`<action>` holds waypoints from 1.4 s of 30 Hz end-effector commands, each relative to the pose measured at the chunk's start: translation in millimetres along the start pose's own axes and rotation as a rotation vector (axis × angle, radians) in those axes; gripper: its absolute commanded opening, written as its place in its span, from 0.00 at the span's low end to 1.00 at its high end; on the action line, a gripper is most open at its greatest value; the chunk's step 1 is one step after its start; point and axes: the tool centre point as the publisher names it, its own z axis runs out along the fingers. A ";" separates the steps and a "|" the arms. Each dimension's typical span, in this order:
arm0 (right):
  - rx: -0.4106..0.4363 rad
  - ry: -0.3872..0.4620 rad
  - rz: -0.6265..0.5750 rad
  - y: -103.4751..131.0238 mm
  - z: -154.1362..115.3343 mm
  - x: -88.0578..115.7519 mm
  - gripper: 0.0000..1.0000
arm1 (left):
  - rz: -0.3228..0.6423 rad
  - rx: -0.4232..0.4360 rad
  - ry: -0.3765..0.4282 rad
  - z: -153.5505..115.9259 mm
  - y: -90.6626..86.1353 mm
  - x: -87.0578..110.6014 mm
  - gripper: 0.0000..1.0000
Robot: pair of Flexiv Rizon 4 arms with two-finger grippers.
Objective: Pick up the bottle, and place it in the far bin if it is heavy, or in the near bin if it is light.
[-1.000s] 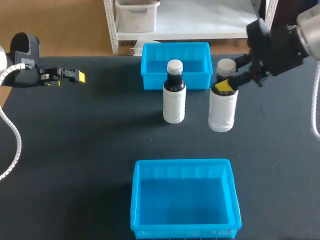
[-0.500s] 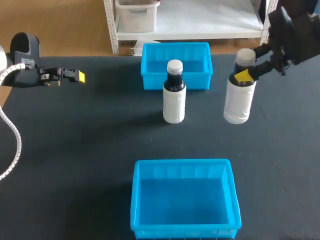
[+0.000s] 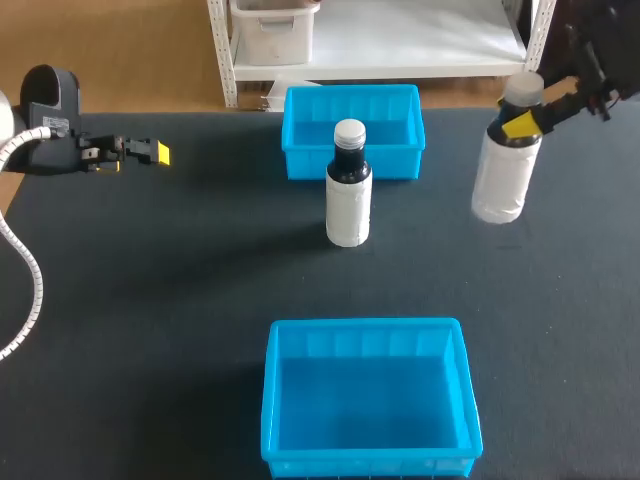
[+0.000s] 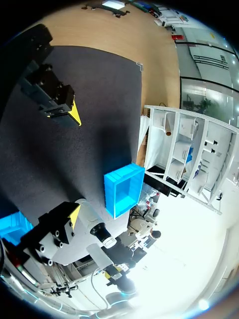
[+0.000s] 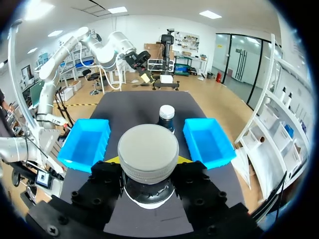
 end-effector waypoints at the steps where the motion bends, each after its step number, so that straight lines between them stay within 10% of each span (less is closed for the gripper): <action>1: -0.142 -0.021 -0.003 -22.7 -5.5 4.5 0.00 | 0.000 0.000 0.000 0.0 0.0 0.0 1.00; 22: -0.225 0.017 -0.075 -95.5 -17.2 -14.1 0.00 | 0.000 0.000 0.000 0.0 0.0 0.0 1.00; 42: -0.144 -0.005 -0.012 -157.1 48.0 -78.3 0.00 | 0.000 0.000 0.000 0.0 0.0 0.0 1.00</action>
